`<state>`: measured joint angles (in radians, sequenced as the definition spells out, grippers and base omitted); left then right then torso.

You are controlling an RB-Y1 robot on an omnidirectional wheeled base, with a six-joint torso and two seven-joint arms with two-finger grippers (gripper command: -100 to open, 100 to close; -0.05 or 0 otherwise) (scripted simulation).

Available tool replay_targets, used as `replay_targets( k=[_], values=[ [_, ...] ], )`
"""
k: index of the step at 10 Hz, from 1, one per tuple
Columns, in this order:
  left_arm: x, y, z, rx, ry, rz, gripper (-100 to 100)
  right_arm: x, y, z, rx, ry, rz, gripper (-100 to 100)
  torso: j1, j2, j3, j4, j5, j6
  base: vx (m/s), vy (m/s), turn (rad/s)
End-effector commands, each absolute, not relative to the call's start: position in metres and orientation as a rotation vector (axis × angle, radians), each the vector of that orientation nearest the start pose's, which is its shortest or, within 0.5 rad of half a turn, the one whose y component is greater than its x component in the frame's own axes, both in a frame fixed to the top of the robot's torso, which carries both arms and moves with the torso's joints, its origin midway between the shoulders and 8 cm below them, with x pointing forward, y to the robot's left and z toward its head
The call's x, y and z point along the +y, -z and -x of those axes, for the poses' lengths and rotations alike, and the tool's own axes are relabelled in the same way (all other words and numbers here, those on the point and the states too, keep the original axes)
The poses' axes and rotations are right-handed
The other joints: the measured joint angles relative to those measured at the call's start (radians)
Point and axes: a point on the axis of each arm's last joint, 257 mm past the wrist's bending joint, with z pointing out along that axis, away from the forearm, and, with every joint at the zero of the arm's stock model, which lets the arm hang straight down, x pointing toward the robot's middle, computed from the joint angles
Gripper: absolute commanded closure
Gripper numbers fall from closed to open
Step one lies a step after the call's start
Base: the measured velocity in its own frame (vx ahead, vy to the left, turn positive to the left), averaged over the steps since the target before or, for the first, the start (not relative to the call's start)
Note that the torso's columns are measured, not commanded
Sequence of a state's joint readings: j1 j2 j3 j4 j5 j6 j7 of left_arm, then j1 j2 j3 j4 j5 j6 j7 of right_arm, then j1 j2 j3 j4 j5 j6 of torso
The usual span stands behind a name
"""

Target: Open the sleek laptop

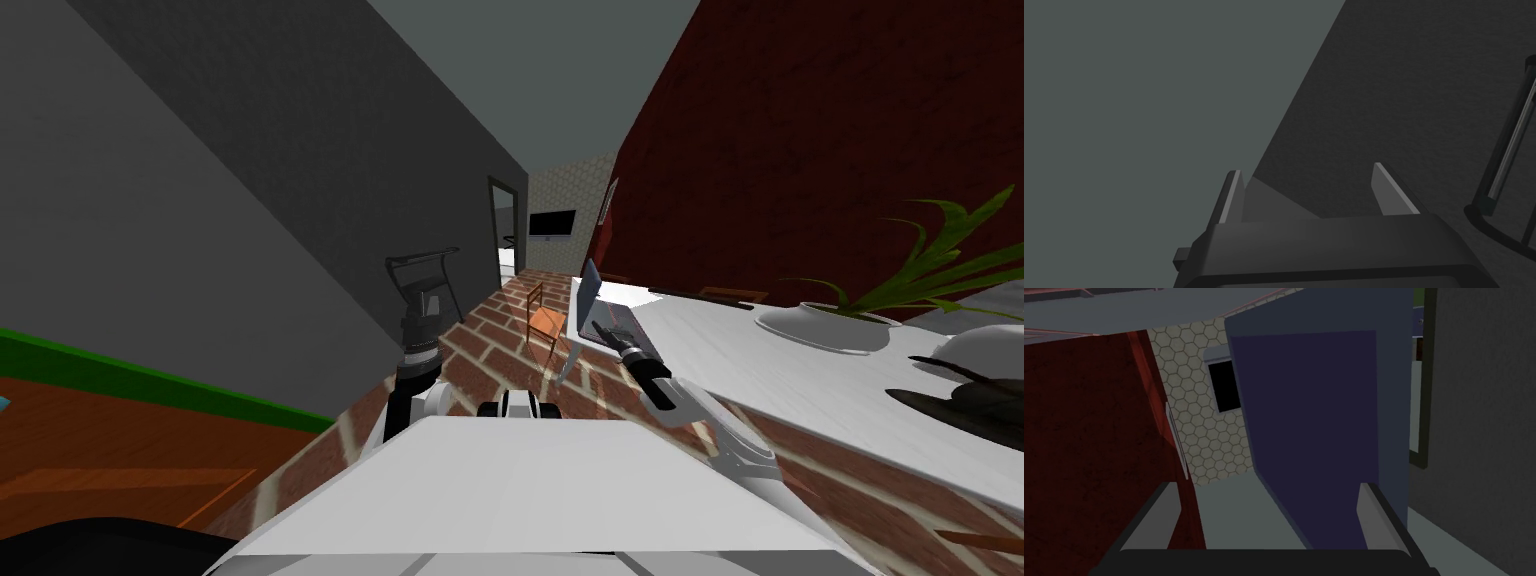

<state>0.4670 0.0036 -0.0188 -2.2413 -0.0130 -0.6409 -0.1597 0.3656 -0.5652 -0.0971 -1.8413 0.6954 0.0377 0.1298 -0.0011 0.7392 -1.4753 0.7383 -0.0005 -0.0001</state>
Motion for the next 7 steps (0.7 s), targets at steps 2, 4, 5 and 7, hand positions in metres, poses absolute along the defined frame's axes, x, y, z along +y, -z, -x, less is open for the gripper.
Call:
replay_targets(
  k=[2, 4, 5, 7],
  values=[
    [0.264, -0.043, -0.329, 0.561, 1.203, 0.489, 0, -0.504, 0.211, -0.44, 1.684, 0.252, -0.139, -100, 0.004, -0.001, -0.001, 0.0, 0.002, 0.0, -0.012, 0.198, 0.093],
    [0.264, -0.043, -0.329, 0.561, 1.202, 0.489, 0, -0.504, 0.211, -0.44, 1.685, 0.253, -0.14, -100, -0.001, -0.001, -0.001, 0.0, 0.0, 0.0, -0.006, 0.098, 0.011],
    [0.264, -0.043, -0.329, 0.561, 1.202, 0.489, 0, -0.524, 0.208, -0.439, 1.691, 0.329, -0.123, -100, -0.005, -0.002, -0.001, 0.0, -0.001, 0.0, -0.013, 0.067, 0.075],
    [0.264, -0.043, -0.329, 0.561, 1.202, 0.489, 0, -0.544, 0.204, -0.438, 1.695, 0.403, -0.107, -100, 0.0, -0.001, -0.001, 0.0, 0.0, 0.0, -0.006, 0.082, 0.056]
  ],
)
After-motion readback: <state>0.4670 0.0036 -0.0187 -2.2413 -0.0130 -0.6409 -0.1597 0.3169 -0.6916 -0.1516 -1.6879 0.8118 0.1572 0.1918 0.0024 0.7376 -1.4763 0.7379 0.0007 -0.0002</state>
